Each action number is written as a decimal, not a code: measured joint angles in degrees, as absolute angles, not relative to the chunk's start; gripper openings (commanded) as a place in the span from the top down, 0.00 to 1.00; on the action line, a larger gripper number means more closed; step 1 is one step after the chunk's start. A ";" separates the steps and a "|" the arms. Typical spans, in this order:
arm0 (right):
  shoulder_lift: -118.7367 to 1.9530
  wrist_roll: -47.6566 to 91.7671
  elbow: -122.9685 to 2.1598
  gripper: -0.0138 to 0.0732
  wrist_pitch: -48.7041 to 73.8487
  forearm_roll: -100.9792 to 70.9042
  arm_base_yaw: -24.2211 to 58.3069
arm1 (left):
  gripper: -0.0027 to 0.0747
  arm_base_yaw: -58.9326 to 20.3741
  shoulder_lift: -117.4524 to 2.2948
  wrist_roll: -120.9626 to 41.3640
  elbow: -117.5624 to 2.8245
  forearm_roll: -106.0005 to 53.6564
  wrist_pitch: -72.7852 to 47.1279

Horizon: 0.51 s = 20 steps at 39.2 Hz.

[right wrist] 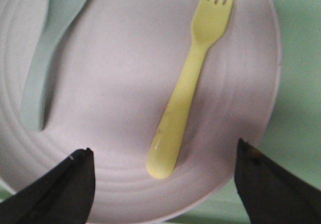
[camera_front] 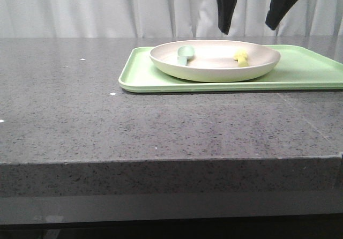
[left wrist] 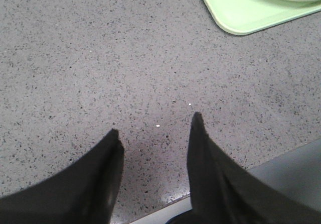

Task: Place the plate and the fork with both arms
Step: 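Move the right gripper above the yellow fork on the plate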

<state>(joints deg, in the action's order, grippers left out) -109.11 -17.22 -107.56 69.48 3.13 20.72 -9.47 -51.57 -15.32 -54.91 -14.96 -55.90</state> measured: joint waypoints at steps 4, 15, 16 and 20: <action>-111.29 -18.84 -109.81 0.16 69.71 3.13 19.41 | 0.57 -9.47 -51.57 -15.32 -54.91 -14.96 -55.90; -114.79 -19.40 -110.93 0.16 68.38 3.13 18.07 | 0.57 -9.47 -51.57 -15.32 -54.91 -14.96 -55.90; -114.91 -19.40 -110.93 0.16 67.97 3.13 18.07 | 0.57 -9.47 -51.57 -15.32 -54.91 -14.96 -55.90; -115.86 -19.40 -110.93 0.16 66.61 2.37 18.07 | 0.57 -9.47 -51.57 -15.32 -54.91 -14.96 -55.90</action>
